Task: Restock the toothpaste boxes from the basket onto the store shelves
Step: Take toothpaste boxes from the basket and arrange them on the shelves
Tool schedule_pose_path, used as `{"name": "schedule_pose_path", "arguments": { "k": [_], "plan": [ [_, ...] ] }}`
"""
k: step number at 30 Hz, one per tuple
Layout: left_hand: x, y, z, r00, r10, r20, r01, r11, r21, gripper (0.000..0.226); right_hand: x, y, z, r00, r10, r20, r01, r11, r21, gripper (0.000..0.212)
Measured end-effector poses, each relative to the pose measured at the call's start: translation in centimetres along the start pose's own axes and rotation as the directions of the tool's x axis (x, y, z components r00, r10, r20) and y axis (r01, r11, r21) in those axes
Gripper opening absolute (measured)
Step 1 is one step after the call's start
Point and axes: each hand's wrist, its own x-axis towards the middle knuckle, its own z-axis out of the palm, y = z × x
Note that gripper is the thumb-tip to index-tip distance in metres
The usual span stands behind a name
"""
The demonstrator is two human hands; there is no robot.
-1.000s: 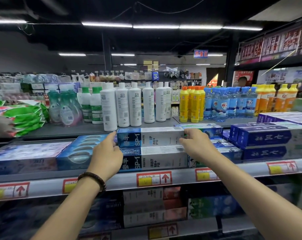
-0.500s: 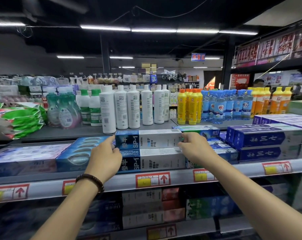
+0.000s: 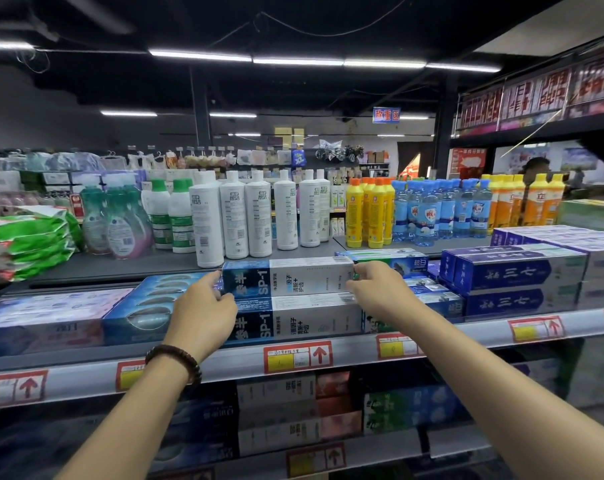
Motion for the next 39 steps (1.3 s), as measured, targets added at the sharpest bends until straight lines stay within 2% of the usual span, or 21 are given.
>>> {"name": "schedule_pose_path", "arguments": {
  "k": [5,8,12,15,19,32,39],
  "plan": [
    [-0.2,0.2,-0.6,1.0,0.0,-0.022,0.0,1.0,0.005,0.056,-1.2,-0.3,-0.2,0.995,-0.015,-0.102,0.017,1.0,0.018,0.043],
    [-0.3,-0.4,-0.8,0.997,0.019,-0.07,-0.022,0.999,-0.034,0.054,-2.4,-0.6,-0.4,0.977,-0.069,-0.202,0.083,0.995,0.062,0.041],
    [-0.8,-1.1,-1.0,0.988,0.043,-0.146,-0.059,0.992,-0.108,0.037,-4.4,-1.2,-0.3,0.939,-0.147,-0.312,0.198,0.97,0.138,0.02],
    [-1.8,-1.2,-1.5,0.982,0.072,-0.173,-0.099,0.983,-0.153,0.027,-5.9,-1.4,0.2,0.926,-0.159,-0.343,0.228,0.959,0.17,0.008],
    [-3.5,-1.7,-2.1,0.979,0.107,-0.174,-0.144,0.965,-0.219,0.027,-7.7,-1.5,1.4,0.925,-0.148,-0.35,0.234,0.948,0.217,0.008],
    [-8.8,-7.9,-1.0,0.988,0.157,0.009,-0.146,0.938,-0.314,0.01,-15.2,0.2,7.8,0.924,-0.048,-0.379,0.164,0.946,0.28,0.015],
    [-13.5,-10.4,0.4,0.991,0.095,0.094,-0.061,0.948,-0.314,0.006,-19.7,3.2,10.4,0.964,-0.016,-0.264,0.105,0.939,0.327,0.011]
  ]
}}
